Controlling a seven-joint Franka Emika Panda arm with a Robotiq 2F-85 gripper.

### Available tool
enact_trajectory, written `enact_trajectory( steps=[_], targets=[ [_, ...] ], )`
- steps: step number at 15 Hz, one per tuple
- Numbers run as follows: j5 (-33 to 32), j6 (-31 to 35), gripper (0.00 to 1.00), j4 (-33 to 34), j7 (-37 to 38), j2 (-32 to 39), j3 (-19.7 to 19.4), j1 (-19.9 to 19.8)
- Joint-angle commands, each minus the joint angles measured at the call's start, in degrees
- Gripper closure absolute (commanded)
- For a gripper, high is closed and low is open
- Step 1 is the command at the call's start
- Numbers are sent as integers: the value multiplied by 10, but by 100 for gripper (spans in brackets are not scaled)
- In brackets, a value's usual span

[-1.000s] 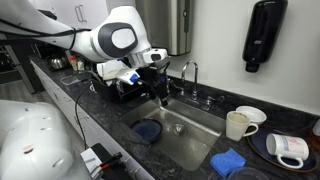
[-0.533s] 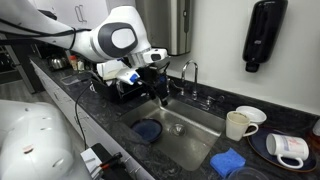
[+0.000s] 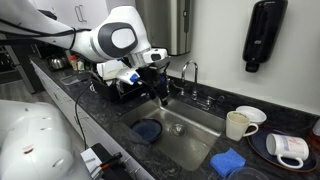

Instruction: Push the tap faucet to the right

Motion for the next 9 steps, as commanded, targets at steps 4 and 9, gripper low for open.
enact_trajectory(
  steps=[4, 9],
  targets=[
    [50, 37, 0, 16, 2, 24, -13, 25],
    [61, 153, 0, 15, -1, 53, -1, 31]
  ],
)
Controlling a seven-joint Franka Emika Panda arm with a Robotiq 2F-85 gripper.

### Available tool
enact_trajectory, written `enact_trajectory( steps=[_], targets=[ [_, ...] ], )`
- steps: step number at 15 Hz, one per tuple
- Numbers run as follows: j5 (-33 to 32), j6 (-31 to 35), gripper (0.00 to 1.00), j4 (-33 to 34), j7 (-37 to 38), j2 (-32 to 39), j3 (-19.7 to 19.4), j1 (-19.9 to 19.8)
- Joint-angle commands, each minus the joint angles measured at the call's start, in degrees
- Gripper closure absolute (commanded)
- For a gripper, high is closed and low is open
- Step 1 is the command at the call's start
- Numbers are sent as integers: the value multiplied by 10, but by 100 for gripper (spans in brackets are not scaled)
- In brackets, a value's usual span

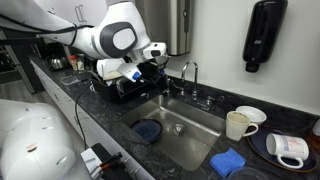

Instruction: Push the tap faucet to the right

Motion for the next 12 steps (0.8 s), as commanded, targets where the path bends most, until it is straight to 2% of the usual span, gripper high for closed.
enact_trajectory(
  steps=[1, 6, 9, 12],
  targets=[
    [9, 93, 0, 8, -5, 49, 4, 11],
    [17, 178, 0, 37, -20, 119, 7, 36],
    [17, 222, 0, 65, -56, 156, -5, 52],
    [-1, 234, 0, 109, -78, 198, -2, 42]
  ],
)
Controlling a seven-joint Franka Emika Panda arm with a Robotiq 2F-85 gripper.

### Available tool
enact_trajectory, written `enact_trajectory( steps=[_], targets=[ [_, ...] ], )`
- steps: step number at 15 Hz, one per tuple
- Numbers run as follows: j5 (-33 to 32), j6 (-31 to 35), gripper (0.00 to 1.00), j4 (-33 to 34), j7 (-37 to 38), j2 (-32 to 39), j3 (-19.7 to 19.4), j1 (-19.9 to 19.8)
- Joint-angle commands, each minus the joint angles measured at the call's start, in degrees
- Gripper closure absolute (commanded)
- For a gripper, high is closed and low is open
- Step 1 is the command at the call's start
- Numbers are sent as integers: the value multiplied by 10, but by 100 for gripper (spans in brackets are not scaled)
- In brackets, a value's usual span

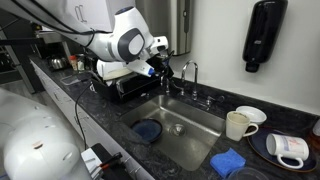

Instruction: Push the tap faucet to the right

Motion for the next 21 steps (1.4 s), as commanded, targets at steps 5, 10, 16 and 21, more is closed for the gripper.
enact_trajectory(
  steps=[5, 10, 16, 21],
  targets=[
    [-14, 5, 0, 54, -27, 50, 0, -5],
    [-20, 8, 0, 61, -5, 60, 3, -22],
    [-8, 35, 0, 80, 11, 97, -12, -34],
    [-16, 55, 0, 103, 5, 135, -9, -27]
  ],
)
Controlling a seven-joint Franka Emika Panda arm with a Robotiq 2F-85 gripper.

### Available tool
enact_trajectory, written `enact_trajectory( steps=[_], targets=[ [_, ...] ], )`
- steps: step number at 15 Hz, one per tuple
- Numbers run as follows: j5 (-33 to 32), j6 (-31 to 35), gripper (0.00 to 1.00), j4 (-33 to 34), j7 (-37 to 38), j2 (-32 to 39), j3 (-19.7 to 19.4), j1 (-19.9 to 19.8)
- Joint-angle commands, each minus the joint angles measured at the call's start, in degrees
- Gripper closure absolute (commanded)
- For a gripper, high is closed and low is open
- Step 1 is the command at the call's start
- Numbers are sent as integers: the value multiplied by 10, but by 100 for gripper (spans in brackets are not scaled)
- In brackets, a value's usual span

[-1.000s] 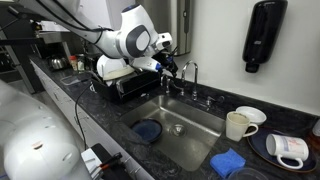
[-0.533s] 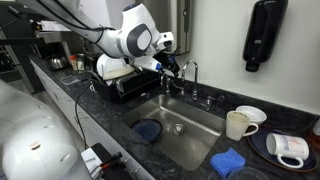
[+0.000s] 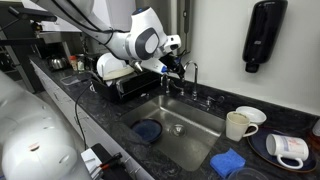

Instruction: Push the tap faucet to the right

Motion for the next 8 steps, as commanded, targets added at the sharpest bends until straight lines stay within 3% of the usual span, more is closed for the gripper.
enact_trajectory(
  steps=[1, 8],
  targets=[
    [-10, 30, 0, 29, -2, 48, 9, -4],
    [-149, 84, 0, 74, 84, 110, 40, -53]
  ],
)
